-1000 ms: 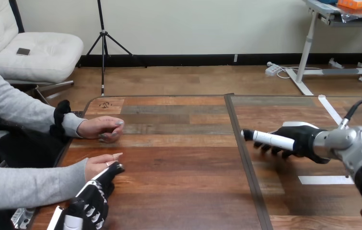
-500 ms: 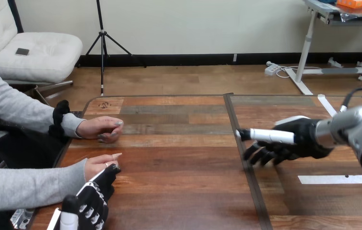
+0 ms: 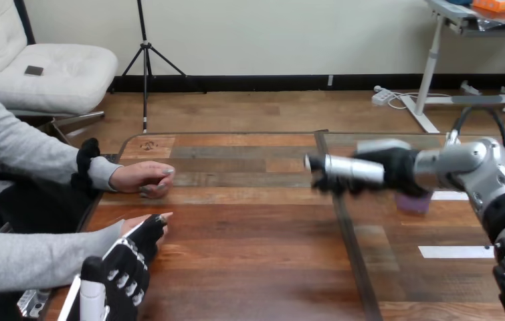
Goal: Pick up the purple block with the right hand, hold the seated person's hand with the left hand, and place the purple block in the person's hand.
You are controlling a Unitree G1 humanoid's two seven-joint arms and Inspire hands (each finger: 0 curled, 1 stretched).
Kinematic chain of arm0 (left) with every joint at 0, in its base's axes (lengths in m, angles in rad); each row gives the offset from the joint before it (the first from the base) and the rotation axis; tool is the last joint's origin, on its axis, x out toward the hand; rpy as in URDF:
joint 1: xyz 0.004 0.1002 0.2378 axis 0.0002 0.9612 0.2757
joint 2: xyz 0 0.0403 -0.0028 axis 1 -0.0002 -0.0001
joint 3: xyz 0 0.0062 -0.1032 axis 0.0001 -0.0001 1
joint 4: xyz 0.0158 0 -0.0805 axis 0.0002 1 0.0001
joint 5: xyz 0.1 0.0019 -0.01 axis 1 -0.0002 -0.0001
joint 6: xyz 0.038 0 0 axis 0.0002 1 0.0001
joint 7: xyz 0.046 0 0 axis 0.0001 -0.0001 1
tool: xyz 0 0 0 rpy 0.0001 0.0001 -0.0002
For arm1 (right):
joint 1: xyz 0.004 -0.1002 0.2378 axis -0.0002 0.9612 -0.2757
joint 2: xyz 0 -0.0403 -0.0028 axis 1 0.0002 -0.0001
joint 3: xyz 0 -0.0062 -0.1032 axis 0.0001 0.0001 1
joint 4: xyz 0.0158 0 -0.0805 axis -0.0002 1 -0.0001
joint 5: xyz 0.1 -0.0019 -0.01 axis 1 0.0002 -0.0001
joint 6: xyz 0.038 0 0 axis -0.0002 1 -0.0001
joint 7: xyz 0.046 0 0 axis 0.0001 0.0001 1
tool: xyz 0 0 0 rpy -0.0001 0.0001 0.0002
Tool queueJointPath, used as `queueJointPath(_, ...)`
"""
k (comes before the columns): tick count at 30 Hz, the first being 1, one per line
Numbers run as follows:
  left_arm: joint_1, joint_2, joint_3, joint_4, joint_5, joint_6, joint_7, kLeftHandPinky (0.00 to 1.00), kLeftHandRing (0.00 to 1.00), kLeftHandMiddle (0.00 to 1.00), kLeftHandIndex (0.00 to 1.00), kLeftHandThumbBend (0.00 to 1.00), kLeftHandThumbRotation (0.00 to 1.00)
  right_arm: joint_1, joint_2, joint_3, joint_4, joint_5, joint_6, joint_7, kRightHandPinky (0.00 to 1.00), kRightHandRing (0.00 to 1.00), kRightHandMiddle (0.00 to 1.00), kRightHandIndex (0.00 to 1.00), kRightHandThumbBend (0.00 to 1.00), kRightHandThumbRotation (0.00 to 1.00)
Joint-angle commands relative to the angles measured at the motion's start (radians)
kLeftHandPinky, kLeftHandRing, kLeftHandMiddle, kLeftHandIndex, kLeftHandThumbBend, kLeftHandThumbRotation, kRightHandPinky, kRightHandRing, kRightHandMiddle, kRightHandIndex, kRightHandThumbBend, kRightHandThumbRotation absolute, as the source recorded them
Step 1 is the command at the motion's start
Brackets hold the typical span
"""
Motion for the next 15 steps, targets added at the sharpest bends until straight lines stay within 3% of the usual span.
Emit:
queueJointPath(1,-0.057,-0.03,0.026,0.01,-0.014,-0.01,-0.01,1.0,0.95,0.92,0.78,0.81,1.0,-0.051,-0.041,-0.063,-0.045,0.036,-0.059,-0.165,0.89,0.87,0.84,0.81,0.88,1.0)
queueJointPath(4,-0.059,-0.03,0.029,0.014,-0.015,-0.01,-0.016,1.0,0.94,0.92,0.78,0.81,1.0,-0.054,-0.046,-0.06,-0.039,0.032,-0.07,-0.208,0.89,0.88,0.85,0.82,0.88,1.0)
queueJointPath(10,-0.058,-0.028,0.035,0.012,-0.01,-0.005,-0.019,1.0,0.94,0.92,0.78,0.82,1.0,-0.062,-0.048,-0.09,-0.028,0.056,-0.072,-0.284,0.9,0.89,0.86,0.84,0.86,1.0)
queueJointPath(15,-0.059,-0.028,0.036,0.013,-0.019,-0.002,-0.029,1.0,0.95,0.92,0.79,0.82,1.0,-0.064,-0.058,-0.087,-0.024,0.036,-0.09,-0.372,0.91,0.89,0.86,0.83,0.86,1.0)
